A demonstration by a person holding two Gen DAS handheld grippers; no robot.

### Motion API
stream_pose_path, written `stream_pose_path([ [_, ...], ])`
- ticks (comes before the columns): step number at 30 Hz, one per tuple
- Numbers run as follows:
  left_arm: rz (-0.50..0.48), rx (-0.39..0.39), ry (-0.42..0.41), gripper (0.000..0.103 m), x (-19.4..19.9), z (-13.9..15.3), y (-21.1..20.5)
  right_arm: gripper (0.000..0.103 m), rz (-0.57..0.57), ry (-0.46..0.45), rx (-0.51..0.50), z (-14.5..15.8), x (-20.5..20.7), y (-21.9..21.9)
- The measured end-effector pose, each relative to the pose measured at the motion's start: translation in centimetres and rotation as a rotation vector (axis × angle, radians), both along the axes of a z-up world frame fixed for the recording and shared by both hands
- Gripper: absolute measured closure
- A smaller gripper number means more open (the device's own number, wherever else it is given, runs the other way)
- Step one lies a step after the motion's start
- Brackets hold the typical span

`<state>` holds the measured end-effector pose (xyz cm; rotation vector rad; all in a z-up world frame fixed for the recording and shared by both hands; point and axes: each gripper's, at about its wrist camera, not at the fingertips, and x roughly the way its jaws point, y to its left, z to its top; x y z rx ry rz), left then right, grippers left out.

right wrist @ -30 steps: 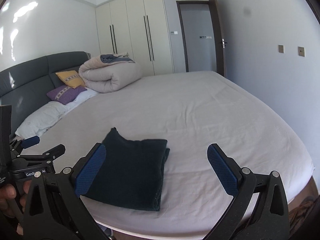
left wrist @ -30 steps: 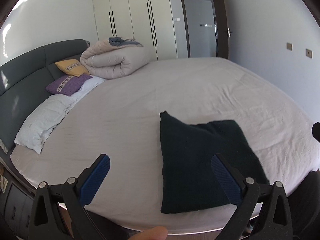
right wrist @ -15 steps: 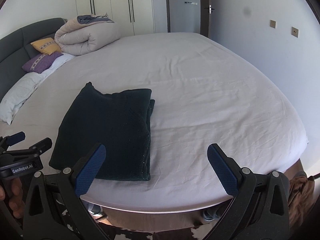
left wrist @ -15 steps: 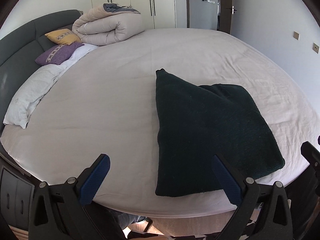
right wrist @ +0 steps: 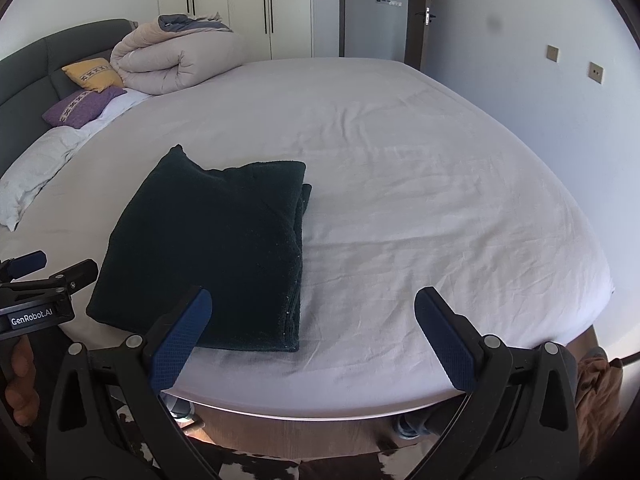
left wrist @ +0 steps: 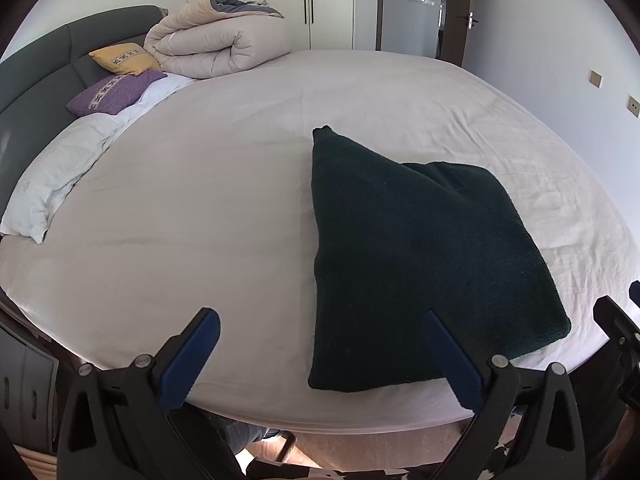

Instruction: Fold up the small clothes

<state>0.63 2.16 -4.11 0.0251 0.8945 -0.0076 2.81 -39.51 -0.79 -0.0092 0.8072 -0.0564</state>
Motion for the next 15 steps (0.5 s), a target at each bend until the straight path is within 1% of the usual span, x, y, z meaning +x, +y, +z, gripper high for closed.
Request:
stream_pose_path([
  [15, -0.003, -0.009, 0.014, 0.000, 0.14, -0.33, 0.20, 0.000, -0.005, 0.016, 0.010, -0.53, 0.24, 0.28],
])
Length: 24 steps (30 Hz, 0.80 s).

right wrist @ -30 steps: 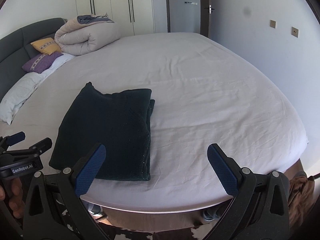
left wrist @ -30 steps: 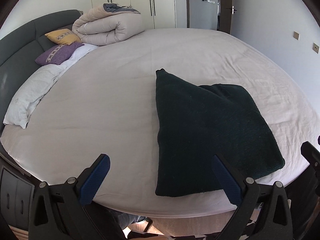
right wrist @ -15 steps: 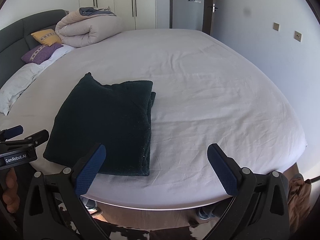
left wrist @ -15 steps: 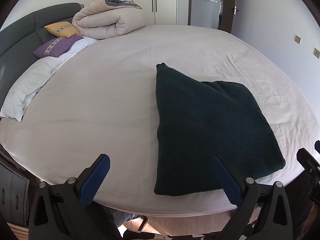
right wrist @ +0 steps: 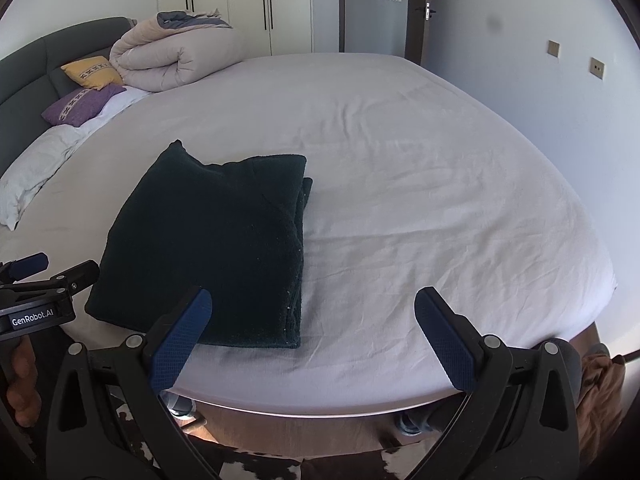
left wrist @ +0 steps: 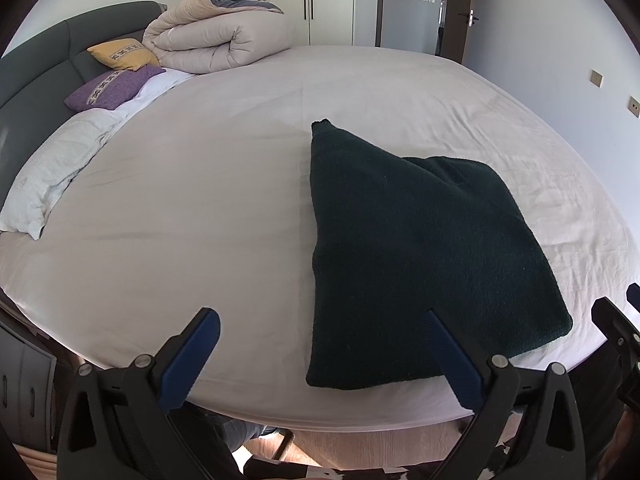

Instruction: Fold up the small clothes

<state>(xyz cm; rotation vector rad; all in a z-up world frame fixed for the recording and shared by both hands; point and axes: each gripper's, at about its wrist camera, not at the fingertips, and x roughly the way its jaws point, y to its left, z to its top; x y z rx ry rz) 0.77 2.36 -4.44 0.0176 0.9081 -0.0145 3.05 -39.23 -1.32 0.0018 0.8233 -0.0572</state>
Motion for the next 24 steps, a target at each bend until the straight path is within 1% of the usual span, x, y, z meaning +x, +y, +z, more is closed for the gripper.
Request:
stream_pose_path([
  [24, -0.001, -0.001, 0.004, 0.000, -0.03, -0.18, -0.27, 0.000, -0.012, 0.012, 0.016, -0.24, 0.03, 0.00],
])
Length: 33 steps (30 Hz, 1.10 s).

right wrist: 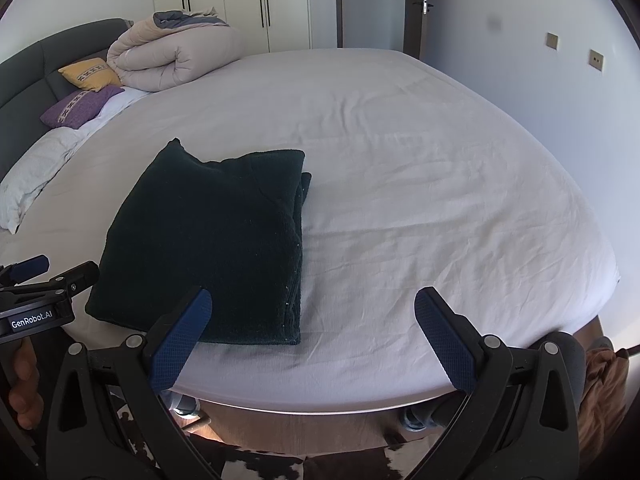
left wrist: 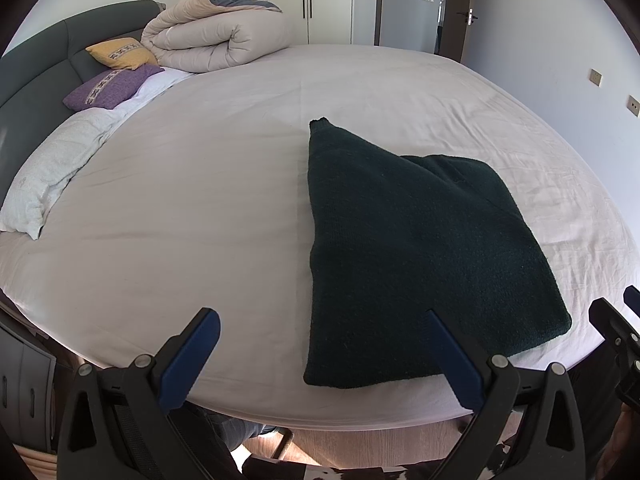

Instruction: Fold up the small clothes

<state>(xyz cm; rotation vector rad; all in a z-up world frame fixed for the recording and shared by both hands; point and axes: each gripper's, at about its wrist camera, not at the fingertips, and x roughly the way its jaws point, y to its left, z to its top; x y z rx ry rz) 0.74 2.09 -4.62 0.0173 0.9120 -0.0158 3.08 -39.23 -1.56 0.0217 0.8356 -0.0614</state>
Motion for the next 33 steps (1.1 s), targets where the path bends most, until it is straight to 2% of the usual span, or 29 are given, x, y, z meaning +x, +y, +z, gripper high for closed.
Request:
stream_pose_path([
  [33, -0.002, -0.002, 0.003, 0.000, 0.04, -0.10, 0.04, 0.000, -0.006, 0.007, 0.010, -0.31, -0.02, 0.14],
])
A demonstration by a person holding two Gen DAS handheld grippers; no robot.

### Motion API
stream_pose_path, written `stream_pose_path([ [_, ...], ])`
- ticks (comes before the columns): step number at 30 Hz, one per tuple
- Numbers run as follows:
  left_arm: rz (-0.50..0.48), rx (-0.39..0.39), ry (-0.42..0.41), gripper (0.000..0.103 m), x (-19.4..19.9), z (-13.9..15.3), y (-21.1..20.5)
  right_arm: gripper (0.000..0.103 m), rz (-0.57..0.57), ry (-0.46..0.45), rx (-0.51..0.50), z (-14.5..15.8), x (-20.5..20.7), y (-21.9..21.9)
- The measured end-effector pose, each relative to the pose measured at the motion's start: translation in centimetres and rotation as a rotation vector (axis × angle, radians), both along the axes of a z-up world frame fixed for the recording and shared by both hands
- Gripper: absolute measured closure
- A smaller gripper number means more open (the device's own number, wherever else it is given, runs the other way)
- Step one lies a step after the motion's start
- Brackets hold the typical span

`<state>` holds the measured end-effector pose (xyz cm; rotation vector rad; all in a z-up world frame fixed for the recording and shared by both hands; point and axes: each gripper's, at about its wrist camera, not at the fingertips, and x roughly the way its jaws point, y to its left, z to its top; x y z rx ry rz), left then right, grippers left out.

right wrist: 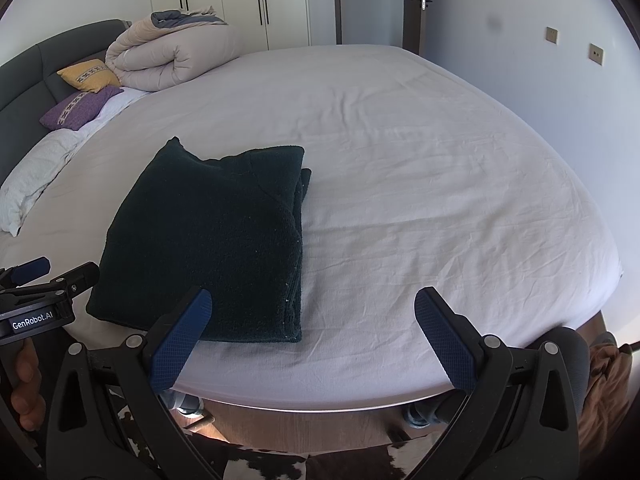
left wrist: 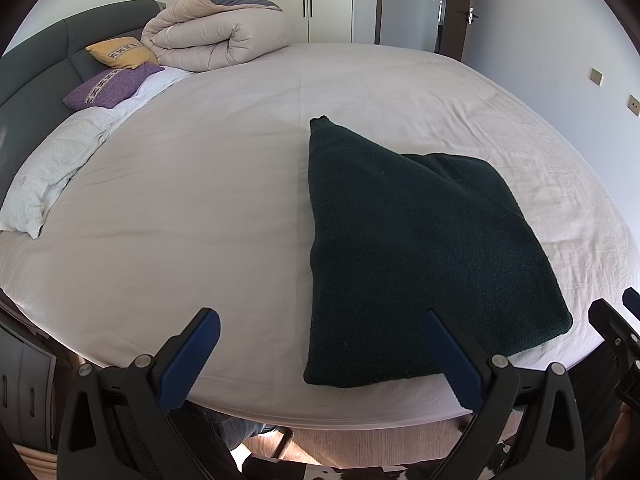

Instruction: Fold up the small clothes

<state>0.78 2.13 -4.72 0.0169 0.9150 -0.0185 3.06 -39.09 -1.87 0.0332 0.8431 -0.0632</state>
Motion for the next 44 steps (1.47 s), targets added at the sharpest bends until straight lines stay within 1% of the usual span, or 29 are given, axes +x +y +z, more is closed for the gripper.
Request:
stream_pose_path([
  [44, -0.014, 0.006, 0.007, 0.000, 0.03, -0.42, 0.14, 0.000, -0.007, 0.011, 0.019, -0.42, 0.02, 0.17],
])
